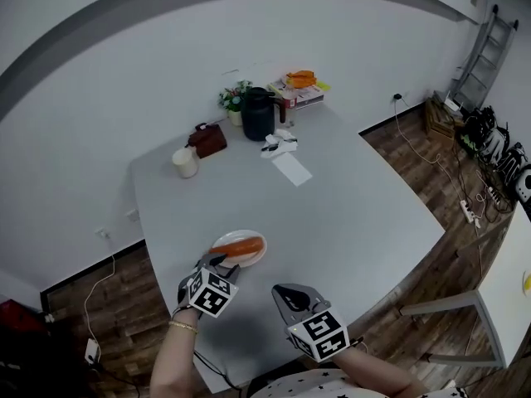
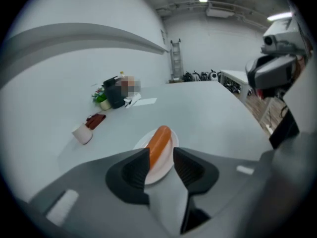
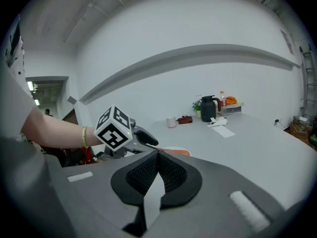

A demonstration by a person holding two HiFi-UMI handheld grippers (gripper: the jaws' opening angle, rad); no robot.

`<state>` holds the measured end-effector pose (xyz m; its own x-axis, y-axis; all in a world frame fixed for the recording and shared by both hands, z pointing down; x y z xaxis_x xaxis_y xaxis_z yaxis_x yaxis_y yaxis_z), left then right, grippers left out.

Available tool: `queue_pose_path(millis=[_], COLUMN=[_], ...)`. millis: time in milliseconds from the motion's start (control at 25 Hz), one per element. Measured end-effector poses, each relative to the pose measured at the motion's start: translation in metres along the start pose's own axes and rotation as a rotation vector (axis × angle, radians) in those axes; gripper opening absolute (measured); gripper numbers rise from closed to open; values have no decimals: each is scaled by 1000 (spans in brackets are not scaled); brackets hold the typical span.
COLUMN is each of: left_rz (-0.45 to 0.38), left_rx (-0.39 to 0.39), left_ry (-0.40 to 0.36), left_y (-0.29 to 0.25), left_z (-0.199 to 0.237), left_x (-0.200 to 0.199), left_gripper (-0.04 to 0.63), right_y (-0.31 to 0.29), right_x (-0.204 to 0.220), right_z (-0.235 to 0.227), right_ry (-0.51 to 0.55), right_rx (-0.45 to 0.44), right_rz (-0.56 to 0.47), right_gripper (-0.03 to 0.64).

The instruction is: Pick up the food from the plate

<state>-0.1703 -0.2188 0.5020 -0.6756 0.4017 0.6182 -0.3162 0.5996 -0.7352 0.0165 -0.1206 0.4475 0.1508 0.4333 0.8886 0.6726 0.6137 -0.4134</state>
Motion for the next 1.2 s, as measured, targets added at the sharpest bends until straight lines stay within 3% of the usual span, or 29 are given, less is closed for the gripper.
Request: queue_pose_path(millis=[280, 400, 560, 680, 840, 1200], left_rz=[205, 270, 341, 353, 324, 99], left_rx=[200, 250, 399, 444, 423, 314], left_ry=[-246, -343, -403, -394, -367, 16], left_y=[-83, -102, -115, -118, -115, -70], left_z=[27, 31, 33, 35, 35, 31], left_x=[-1, -5, -10, -11, -10, 5], left_gripper=[245, 245, 218, 212, 209, 202], right_y=[-24, -30, -40, -45, -48, -38], right_x=[10, 14, 21, 24, 22, 19], right_z=[-12, -11, -6, -3, -1, 0], right_ry=[-70, -87, -97, -93, -84, -49], right_rx=[15, 8, -14, -29, -38, -43], right_rz=[57, 81, 107, 127, 124, 108], right_gripper=[-6, -6, -6, -6, -6, -6])
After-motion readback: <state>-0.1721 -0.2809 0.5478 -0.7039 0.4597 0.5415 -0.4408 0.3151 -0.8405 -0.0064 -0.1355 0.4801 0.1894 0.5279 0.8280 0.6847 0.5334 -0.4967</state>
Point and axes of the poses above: the fingertips, and each gripper's own axes: y backward along the fingers, z to its left, x out of its underside, the point moved 9 cm from there along y, backward along the fingers, and after that the axes turned 2 degrees about -x, right-handed, at the moved point
